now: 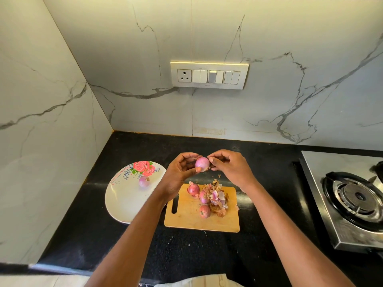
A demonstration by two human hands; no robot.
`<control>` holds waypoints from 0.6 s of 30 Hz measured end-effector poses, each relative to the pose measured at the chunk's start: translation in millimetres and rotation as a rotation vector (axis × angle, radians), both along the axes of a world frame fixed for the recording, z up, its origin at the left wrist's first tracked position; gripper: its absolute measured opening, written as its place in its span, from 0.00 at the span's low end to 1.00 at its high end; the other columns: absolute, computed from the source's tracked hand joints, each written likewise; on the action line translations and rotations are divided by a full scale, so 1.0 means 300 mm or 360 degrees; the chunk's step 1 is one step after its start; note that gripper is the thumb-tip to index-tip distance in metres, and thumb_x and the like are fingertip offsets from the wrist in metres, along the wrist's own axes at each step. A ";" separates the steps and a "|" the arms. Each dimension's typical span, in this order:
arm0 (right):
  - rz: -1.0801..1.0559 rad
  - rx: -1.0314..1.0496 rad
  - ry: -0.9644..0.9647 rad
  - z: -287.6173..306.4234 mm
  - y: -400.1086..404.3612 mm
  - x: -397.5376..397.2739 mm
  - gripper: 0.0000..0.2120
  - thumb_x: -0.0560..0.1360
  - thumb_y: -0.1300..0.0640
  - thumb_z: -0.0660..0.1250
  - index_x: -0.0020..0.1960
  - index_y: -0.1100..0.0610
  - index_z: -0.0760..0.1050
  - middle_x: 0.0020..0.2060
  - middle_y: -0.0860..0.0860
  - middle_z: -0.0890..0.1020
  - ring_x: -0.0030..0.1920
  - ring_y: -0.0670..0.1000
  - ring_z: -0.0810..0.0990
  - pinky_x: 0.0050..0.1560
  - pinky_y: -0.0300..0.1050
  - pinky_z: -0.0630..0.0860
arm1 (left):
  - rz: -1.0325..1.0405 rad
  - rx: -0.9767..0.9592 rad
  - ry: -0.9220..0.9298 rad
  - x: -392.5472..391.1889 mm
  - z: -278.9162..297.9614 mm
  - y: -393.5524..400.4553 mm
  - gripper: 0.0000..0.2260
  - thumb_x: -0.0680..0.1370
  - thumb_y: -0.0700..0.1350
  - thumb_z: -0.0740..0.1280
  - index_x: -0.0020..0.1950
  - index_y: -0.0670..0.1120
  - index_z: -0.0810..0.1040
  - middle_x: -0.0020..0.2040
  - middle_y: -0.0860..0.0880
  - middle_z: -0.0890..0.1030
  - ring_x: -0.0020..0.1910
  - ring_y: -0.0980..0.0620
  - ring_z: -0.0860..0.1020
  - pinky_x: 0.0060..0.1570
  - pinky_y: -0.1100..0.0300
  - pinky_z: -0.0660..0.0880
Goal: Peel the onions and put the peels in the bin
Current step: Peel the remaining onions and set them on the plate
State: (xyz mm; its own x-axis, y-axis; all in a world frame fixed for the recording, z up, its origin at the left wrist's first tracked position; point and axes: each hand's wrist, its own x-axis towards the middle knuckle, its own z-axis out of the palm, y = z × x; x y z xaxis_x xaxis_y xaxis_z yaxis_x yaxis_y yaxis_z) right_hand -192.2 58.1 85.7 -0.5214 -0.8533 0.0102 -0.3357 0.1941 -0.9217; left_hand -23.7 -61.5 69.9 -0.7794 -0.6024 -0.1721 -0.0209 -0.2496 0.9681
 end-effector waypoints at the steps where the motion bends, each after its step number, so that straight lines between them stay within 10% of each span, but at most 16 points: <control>1: 0.0012 -0.0003 -0.0004 0.000 0.002 0.002 0.07 0.79 0.58 0.71 0.56 0.54 0.83 0.48 0.47 0.86 0.45 0.46 0.86 0.51 0.46 0.84 | -0.0009 0.0013 0.0000 0.004 0.001 0.003 0.22 0.73 0.40 0.74 0.66 0.47 0.75 0.64 0.46 0.81 0.64 0.48 0.80 0.65 0.53 0.76; 18: 0.0235 0.0157 0.0103 -0.053 -0.009 0.070 0.24 0.73 0.54 0.78 0.65 0.41 0.75 0.57 0.38 0.81 0.55 0.39 0.81 0.53 0.35 0.78 | 0.0242 0.0098 -0.0115 0.005 -0.037 0.038 0.12 0.83 0.47 0.64 0.65 0.47 0.77 0.59 0.47 0.84 0.57 0.49 0.84 0.58 0.55 0.81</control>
State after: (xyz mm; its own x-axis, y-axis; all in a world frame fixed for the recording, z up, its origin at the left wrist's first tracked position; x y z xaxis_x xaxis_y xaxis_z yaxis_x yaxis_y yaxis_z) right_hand -171.3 55.4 69.8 -0.3915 -0.9189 -0.0478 -0.4255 0.2269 -0.8761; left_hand -22.3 -50.2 58.7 -0.6645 -0.6988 -0.2647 -0.0476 -0.3140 0.9482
